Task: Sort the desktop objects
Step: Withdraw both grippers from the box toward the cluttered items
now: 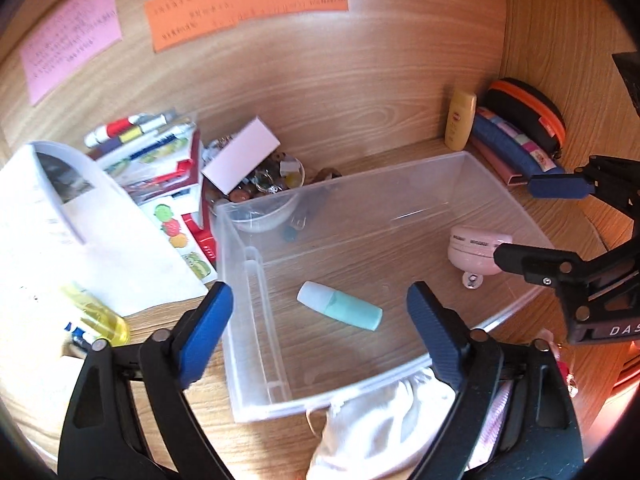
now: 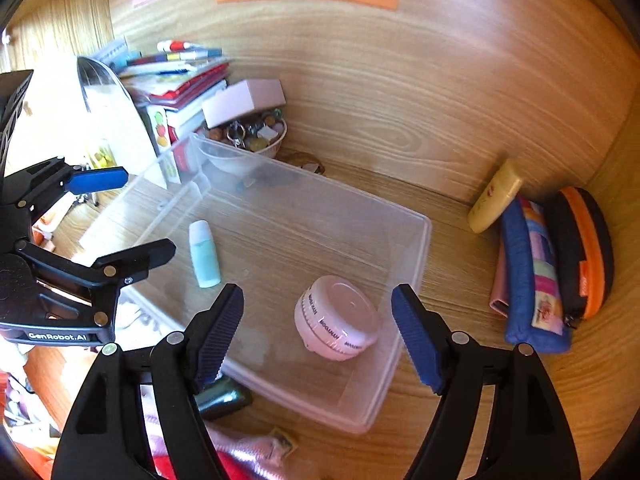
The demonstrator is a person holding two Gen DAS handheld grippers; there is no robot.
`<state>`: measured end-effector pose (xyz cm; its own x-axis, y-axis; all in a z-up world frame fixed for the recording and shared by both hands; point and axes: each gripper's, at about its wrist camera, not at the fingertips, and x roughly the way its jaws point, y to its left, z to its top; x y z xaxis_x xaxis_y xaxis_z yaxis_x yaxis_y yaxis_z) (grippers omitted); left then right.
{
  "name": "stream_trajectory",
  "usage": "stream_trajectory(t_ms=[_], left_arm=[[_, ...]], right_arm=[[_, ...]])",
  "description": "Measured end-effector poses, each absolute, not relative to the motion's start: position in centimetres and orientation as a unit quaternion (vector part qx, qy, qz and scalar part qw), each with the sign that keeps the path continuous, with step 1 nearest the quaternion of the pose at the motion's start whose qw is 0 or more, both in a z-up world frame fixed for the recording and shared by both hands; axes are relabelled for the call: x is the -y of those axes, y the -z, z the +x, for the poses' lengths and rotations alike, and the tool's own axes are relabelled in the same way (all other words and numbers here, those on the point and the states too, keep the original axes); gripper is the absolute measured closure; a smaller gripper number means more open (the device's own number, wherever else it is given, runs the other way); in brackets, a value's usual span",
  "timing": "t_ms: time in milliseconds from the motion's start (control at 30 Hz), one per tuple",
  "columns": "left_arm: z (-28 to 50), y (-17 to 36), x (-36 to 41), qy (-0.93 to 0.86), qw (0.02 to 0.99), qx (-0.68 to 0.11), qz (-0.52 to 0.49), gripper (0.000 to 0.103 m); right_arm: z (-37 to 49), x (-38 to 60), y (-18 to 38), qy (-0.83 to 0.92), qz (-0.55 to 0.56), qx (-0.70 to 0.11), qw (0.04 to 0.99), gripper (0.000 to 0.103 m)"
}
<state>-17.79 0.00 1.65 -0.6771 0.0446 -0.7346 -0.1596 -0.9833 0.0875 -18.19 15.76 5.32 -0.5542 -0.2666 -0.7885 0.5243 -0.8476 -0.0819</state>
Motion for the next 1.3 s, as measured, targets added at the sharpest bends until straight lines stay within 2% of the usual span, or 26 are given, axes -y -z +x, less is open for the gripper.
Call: stream_trajectory(t_ms=[233,367,533,767,1000,1300], left_arm=[[-14.4,-3.3,0.4,-0.924,0.056,-0.057,-0.375,0.008],[-12.5,-3.4,0.5,-0.927,0.047,-0.053,-0.369,0.008],[-10.5,-2.8,0.9,-0.924,0.048,-0.041,-0.376,0.008],[-7.9,-0.7,0.5,-0.917,0.055,-0.016,-0.396,0.007],[-5.5,1.5,0.1,-0.905,0.08,0.024,-0.417,0.007],[-4.5,4.1,-1.1,-0.897,0.078,0.03,-0.435,0.007]], right_arm=[[-14.7,-17.3,-6.8,0.886,0.381,-0.146,0.221,0.028],[-12.6,-18.1,-6.7,0.892,0.37,-0.129,0.225,0.019],[-10.3,-18.5,-5.8,0.895,0.362,-0.128,0.226,0.019],[-7.7,-19.6,-3.2,0.889,0.377,-0.059,0.254,0.019],[-5.4,-19.3,-0.4,0.885,0.383,-0.061,0.258,0.019],[-4.4,-19.5,1.6,0.881,0.391,-0.066,0.258,0.019]])
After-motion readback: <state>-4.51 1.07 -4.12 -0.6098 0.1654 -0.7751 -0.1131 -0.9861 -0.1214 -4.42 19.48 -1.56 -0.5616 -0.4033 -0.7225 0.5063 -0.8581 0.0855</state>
